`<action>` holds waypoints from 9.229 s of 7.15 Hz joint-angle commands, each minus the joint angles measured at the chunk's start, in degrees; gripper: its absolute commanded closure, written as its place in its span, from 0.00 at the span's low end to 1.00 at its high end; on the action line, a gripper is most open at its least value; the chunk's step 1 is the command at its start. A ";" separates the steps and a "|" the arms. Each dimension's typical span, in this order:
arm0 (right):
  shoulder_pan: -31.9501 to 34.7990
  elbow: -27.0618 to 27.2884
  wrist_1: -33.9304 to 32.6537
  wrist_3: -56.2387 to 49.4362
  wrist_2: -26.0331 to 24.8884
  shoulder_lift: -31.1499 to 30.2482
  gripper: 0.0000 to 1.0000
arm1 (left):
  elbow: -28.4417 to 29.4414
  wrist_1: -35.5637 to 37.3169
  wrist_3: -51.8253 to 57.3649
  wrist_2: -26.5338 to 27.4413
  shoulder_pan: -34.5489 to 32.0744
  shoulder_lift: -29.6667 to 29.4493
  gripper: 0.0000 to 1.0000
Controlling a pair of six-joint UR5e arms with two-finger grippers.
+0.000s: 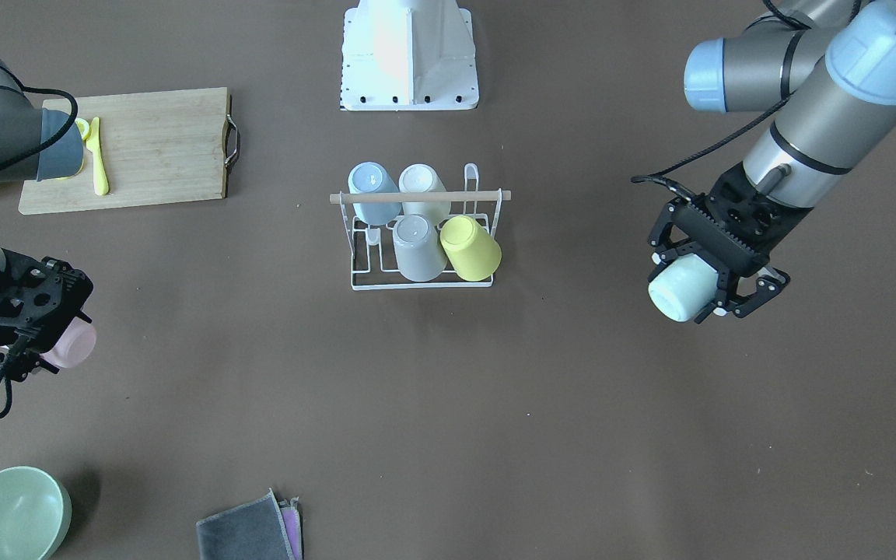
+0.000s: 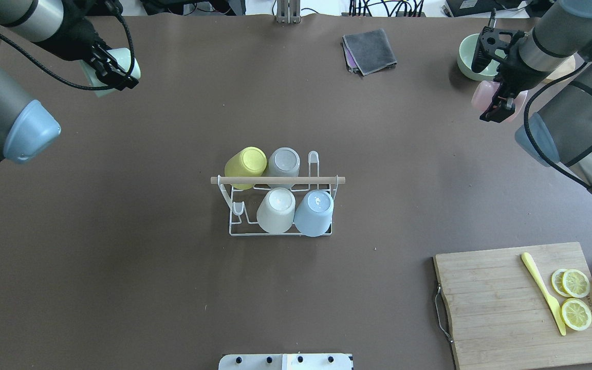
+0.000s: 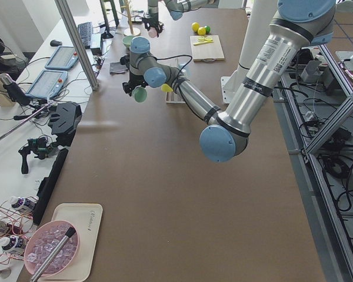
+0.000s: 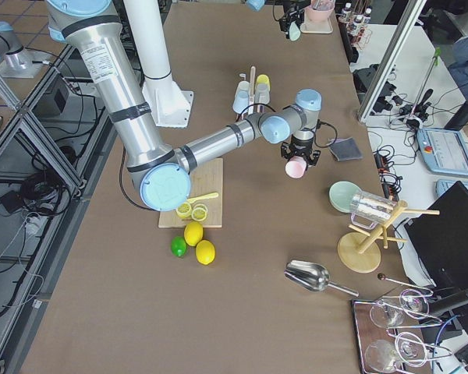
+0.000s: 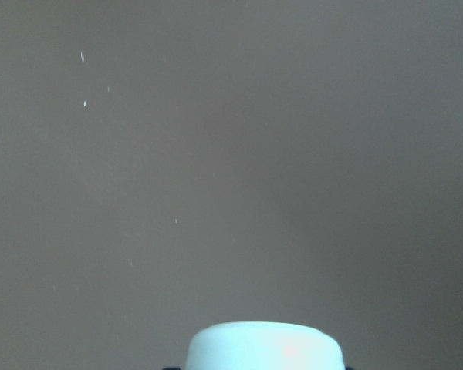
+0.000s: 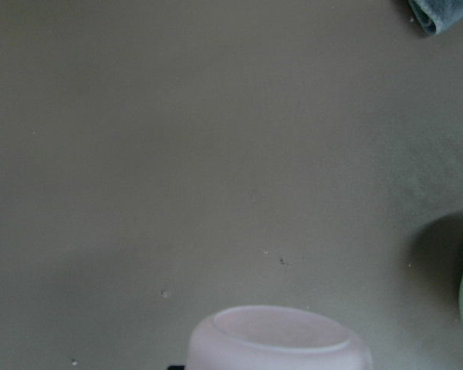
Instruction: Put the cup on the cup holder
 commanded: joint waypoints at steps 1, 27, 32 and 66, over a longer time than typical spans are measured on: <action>-0.42 -1.22 0.44 2.83 3.94 0.70 1.00 | 0.42 -15.40 -11.37 0.54 2.99 -0.18 1.00; -15.71 -17.18 104.02 70.34 -14.31 8.07 1.00 | 0.40 -75.84 -12.12 75.86 49.58 9.94 1.00; -16.59 -27.13 113.20 56.40 -8.89 14.40 1.00 | 6.13 -75.75 -12.21 75.60 47.11 6.24 1.00; -5.96 -29.08 65.17 48.72 17.41 20.39 0.00 | -1.75 2.86 -15.67 10.24 -7.08 18.02 0.02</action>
